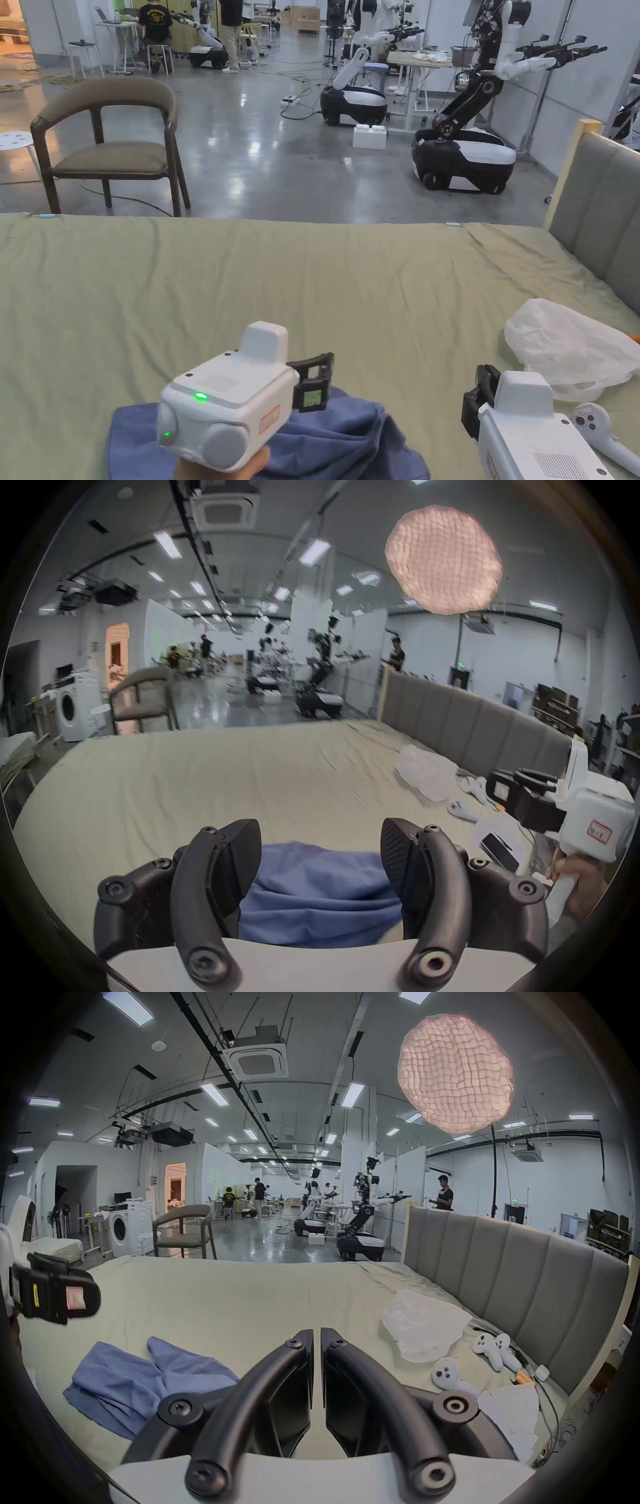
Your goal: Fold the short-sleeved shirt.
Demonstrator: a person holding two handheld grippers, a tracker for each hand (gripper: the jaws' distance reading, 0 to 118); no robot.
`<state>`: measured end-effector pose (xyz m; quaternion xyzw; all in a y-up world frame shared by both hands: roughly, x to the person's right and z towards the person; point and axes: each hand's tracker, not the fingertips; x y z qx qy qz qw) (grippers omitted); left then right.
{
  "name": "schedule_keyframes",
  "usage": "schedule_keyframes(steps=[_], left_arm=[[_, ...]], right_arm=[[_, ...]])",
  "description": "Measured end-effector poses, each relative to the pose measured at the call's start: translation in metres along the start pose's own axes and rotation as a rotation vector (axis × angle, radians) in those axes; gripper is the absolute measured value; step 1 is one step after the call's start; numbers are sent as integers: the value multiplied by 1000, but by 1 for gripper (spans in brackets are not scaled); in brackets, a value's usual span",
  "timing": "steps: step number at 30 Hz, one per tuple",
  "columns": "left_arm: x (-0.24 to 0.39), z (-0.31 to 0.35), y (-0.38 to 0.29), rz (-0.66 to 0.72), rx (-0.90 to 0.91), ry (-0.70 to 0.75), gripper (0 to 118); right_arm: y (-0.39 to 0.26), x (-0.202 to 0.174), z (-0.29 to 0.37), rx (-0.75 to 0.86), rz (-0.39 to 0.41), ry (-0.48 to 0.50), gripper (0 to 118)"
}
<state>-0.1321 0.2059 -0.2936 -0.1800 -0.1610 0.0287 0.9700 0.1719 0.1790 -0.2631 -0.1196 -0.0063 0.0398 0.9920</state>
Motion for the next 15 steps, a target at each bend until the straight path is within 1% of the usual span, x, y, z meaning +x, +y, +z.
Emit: schedule_keyframes(steps=[2,5,6,9,11,12,13,15], left_arm=[[-12,17,3,0,59,72,72],[-33,39,4,2,110,185,58],[-38,46,4,5,123,222,50],[-56,63,0,16,159,317,41],[-65,71,-3,14,169,368,21],[-70,74,-5,13,169,393,5],[-74,78,-6,15,172,425,0],[-84,84,-9,16,164,433,0]], right_arm=[[6,-10,-2,17,-8,18,3],[16,-24,-1,50,-19,41,3],[19,-29,-2,58,-21,47,3],[27,-42,-2,87,-32,57,3],[31,-49,-1,102,-31,51,3],[33,-52,-1,109,-31,50,3],[35,-55,-2,114,-33,52,3],[38,-59,-2,118,-36,59,3]])
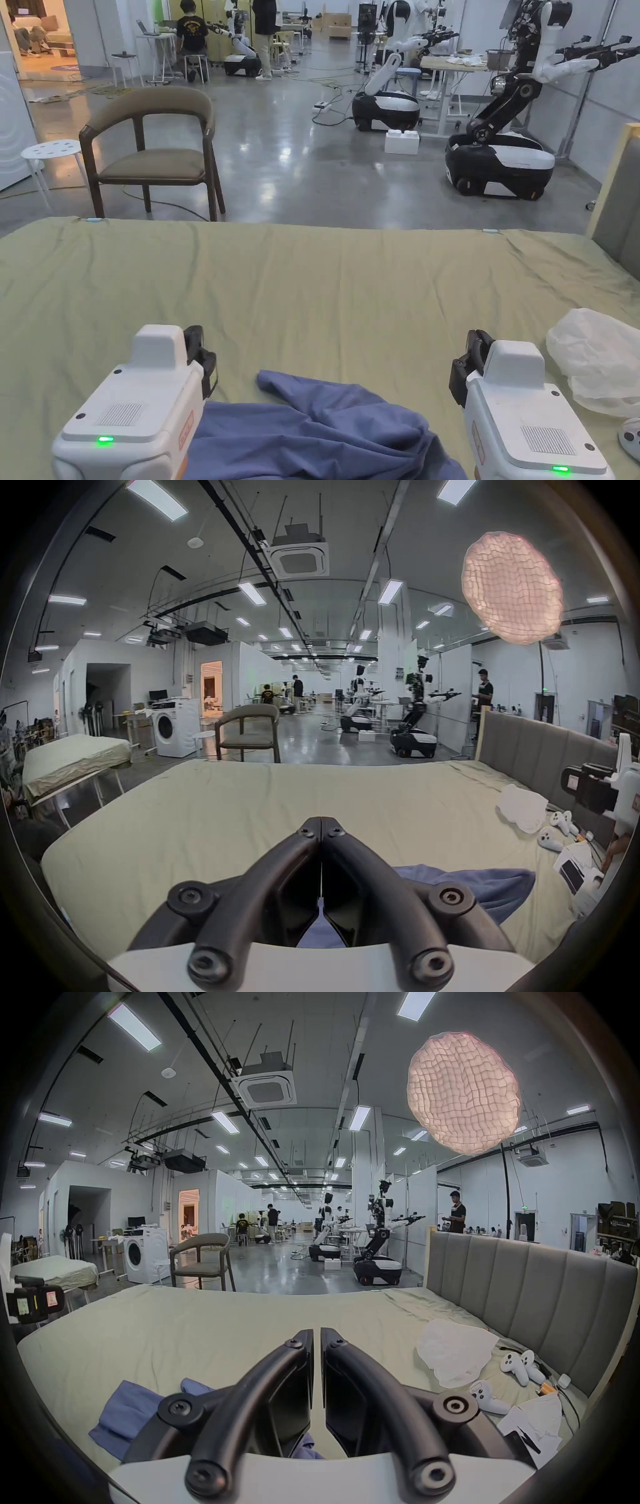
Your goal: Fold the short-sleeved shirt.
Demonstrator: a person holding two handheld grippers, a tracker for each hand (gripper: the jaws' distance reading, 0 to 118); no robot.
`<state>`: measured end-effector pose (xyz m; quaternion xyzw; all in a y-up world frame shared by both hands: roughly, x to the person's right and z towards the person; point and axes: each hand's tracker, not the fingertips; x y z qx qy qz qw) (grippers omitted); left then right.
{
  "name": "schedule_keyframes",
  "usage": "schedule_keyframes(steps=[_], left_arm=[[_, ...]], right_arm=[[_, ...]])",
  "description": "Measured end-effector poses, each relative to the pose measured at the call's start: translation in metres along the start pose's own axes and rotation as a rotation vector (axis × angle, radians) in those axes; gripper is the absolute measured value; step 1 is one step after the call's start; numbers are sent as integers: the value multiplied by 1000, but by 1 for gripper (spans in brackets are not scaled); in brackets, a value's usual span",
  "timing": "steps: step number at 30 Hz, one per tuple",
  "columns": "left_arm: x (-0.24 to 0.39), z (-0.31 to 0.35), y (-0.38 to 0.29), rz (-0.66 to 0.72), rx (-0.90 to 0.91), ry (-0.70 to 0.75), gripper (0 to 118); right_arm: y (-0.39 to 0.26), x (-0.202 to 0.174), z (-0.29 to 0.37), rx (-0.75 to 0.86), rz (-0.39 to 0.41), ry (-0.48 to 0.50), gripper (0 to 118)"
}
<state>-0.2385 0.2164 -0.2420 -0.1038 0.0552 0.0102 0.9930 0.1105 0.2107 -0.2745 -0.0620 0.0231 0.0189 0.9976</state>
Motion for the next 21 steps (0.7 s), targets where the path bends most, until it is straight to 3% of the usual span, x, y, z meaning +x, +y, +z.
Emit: schedule_keyframes(steps=[4,11,16,17,21], left_arm=[[-26,-8,-12,48,-70,39,0],[-86,-73,-56,110,-426,41,0],[-115,-131,-84,180,-577,35,2],[-120,-142,-88,197,-597,31,8],[-131,-187,-103,226,-668,22,62]], right_arm=[[2,-4,-4,-9,13,16,3],[-13,3,-12,-58,26,12,3],[-30,10,-25,-113,29,-4,3],[-33,11,-28,-123,29,-8,3],[-44,15,-38,-162,35,-22,3]])
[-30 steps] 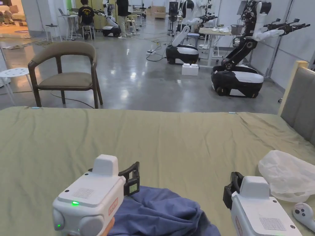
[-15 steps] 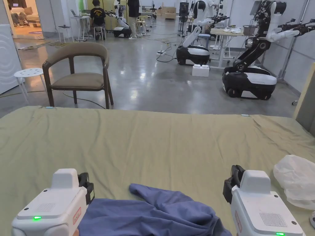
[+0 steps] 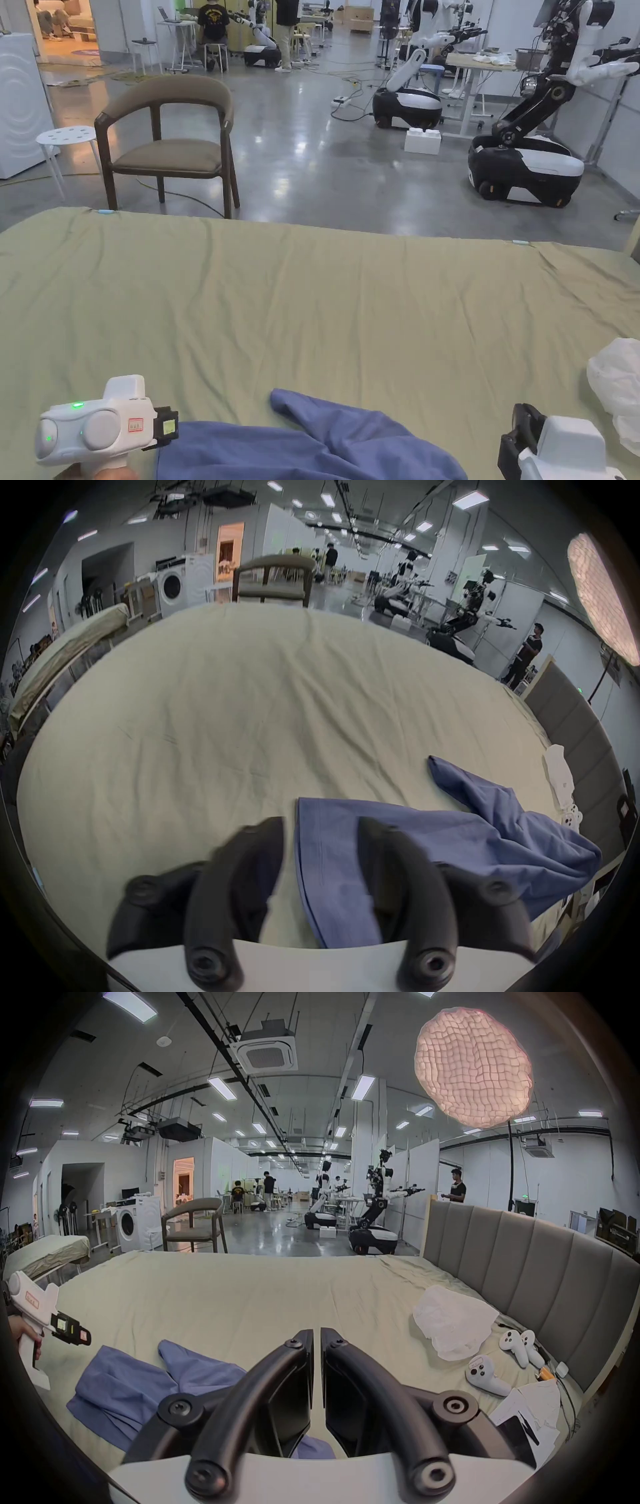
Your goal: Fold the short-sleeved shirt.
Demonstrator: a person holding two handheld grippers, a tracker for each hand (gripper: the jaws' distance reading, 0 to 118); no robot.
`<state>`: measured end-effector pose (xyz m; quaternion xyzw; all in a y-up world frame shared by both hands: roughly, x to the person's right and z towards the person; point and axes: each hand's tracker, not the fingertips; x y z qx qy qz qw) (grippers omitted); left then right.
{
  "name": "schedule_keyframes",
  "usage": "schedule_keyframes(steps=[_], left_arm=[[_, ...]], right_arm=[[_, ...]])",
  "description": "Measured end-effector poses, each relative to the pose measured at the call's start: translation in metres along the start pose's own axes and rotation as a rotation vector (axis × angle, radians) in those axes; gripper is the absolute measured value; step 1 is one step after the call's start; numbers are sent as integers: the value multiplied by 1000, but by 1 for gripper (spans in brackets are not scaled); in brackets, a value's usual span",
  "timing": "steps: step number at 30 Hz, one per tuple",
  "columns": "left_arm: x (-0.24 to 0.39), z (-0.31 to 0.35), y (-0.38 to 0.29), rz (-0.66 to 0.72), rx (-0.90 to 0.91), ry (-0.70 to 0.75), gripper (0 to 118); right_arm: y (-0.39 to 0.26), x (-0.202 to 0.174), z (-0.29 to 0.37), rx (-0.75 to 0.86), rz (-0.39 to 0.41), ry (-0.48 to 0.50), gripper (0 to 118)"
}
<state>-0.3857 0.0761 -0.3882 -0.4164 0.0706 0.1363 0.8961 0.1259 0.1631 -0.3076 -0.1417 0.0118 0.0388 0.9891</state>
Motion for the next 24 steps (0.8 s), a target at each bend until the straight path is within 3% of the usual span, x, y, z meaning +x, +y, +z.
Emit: schedule_keyframes(steps=[9,14,17,20,22,24], left_arm=[[9,-67,0,-108,-197,122,66],[20,-71,4,-164,-172,157,65],[30,-71,1,-232,-172,145,43],[35,-71,-1,-266,-167,116,2],[38,-68,-4,-285,-167,97,0],[36,-63,-4,-296,-179,85,0]], right_arm=[[-19,17,-11,-61,16,-24,3],[-27,30,-12,-81,-10,-23,3],[-30,35,-15,-108,-5,-24,3],[-33,38,-17,-151,-2,-14,8],[-38,40,-21,-215,3,8,32],[-44,42,-27,-292,0,39,47]])
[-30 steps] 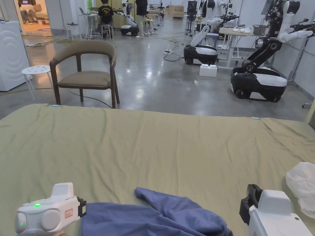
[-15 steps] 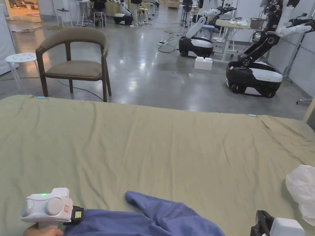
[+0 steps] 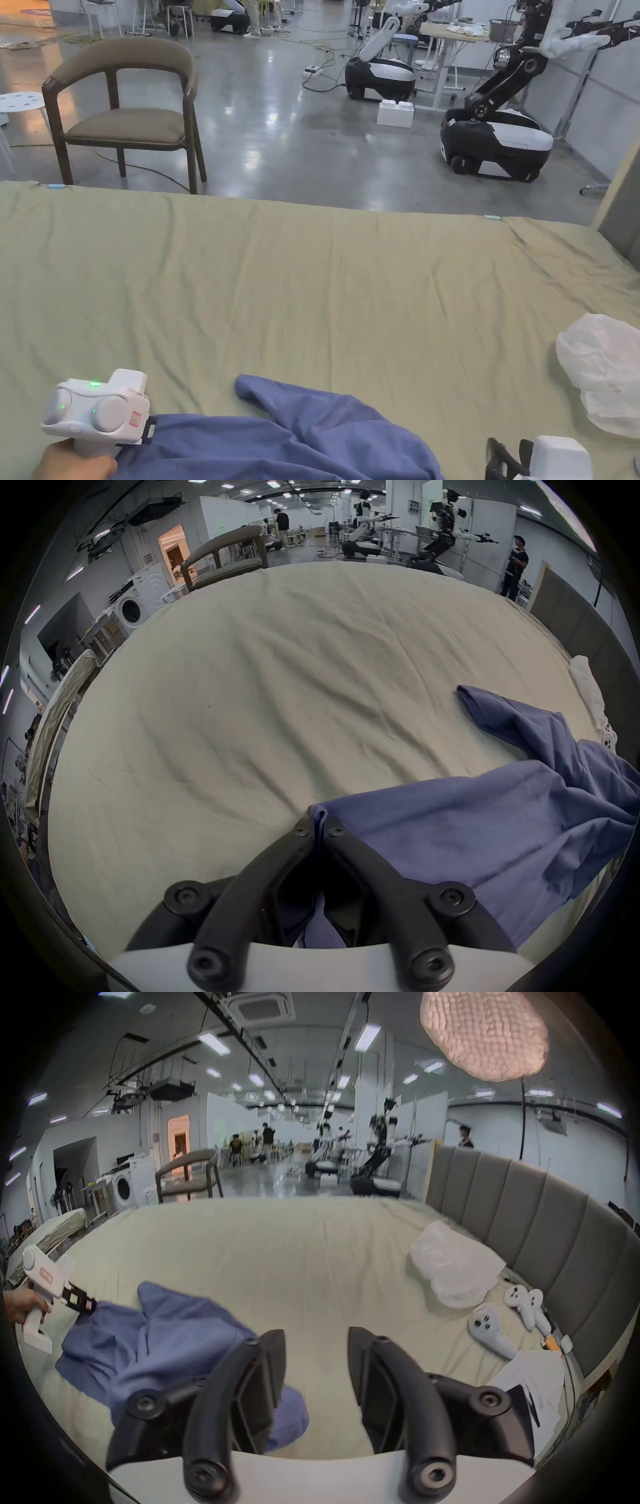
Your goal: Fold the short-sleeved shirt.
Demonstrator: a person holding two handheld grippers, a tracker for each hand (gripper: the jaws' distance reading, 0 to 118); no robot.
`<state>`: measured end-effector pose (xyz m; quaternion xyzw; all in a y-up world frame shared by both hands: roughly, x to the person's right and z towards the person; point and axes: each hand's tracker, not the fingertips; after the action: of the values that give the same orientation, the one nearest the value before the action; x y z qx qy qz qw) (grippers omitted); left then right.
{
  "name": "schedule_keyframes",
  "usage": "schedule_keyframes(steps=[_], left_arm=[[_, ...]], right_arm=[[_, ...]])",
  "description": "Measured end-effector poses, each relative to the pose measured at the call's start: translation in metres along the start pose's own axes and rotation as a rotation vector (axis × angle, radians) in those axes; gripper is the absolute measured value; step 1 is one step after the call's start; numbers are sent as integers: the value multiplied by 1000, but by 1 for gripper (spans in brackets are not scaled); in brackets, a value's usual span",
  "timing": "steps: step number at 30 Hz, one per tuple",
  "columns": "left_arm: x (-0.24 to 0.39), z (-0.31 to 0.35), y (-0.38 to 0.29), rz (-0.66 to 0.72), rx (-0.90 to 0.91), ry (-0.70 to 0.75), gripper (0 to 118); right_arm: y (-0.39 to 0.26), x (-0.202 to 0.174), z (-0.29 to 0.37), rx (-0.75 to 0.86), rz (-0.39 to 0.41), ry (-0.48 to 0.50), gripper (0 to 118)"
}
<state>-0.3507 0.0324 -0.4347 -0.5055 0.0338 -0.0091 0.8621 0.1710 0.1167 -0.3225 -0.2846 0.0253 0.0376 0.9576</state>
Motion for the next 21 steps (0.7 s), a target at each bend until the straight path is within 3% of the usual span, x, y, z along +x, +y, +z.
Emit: schedule_keyframes(steps=[4,12,13,14,16,18,21], left_arm=[[-1,33,-9,42,71,-45,0],[5,93,-33,57,203,-56,0],[7,98,-36,61,212,-55,0],[8,103,-37,61,218,-56,0],[13,112,-42,52,231,-57,0],[15,115,-45,30,238,-52,0],[18,125,-49,18,248,-48,0]], right_arm=[[-14,0,-17,-118,4,15,77],[-49,-18,-64,-358,-61,104,76],[-52,-22,-70,-370,-61,113,71],[-54,-25,-73,-375,-60,125,59],[-60,-32,-77,-383,-57,156,11],[-60,-38,-74,-365,-29,131,8],[-56,-30,-65,-324,-77,141,6]])
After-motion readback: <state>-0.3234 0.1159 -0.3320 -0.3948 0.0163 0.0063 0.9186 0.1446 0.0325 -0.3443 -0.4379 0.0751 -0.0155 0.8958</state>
